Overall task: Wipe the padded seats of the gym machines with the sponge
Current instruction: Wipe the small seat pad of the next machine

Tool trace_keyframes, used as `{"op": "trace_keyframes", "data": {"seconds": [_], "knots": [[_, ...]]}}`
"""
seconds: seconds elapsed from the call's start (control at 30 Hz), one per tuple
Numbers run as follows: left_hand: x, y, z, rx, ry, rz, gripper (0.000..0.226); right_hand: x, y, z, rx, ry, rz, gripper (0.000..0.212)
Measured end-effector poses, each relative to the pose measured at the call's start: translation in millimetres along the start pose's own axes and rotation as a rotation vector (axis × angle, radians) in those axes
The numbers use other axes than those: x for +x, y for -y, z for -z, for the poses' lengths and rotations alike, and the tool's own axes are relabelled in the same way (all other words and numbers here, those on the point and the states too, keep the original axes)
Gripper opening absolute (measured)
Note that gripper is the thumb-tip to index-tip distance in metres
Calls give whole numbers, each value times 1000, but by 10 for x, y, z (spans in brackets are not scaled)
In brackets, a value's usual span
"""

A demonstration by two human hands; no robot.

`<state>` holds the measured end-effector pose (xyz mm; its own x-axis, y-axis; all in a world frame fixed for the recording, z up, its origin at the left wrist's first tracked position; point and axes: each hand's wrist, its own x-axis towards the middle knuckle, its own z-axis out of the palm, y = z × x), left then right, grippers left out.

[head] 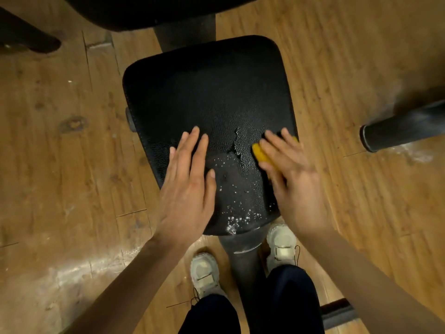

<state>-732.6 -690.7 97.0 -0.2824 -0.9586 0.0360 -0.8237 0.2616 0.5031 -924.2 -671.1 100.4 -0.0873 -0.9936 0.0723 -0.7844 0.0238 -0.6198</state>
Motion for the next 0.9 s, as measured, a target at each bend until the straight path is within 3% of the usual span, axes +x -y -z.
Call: {"op": "trace_keyframes", "data": {"seconds": [0.13,0.2,0.3,0.37,0.43,0.53,0.63,0.73,0.9], "knots": [[-71,254,72,-11,-45,79,52,409,390,-424,10,-196,-157,33],[-86,281,46,-14,-54,82,51,257,598,-592,-2,-94,11,33],[-87,260,6,-23,-63,82,53,198,368,-364,-9,93,221,36],[-86,277,-11,-13,-65,76,53,247,121,-153,-24,59,133,37],[-86,297,-22,-11,-64,73,54,237,72,-96,34,-89,-78,35],[-81,297,-27,-20,-60,78,55,96,527,-444,33,-220,-201,32],[-86,311,-12,-16,-43,69,55,-72,721,-577,48,-23,8,34],[-85,318,-18,-13,-37,62,55,-67,351,-242,20,106,121,38],[-74,315,-52,-32,-64,71,55,-129,424,-305,70,-278,-311,34]]}}
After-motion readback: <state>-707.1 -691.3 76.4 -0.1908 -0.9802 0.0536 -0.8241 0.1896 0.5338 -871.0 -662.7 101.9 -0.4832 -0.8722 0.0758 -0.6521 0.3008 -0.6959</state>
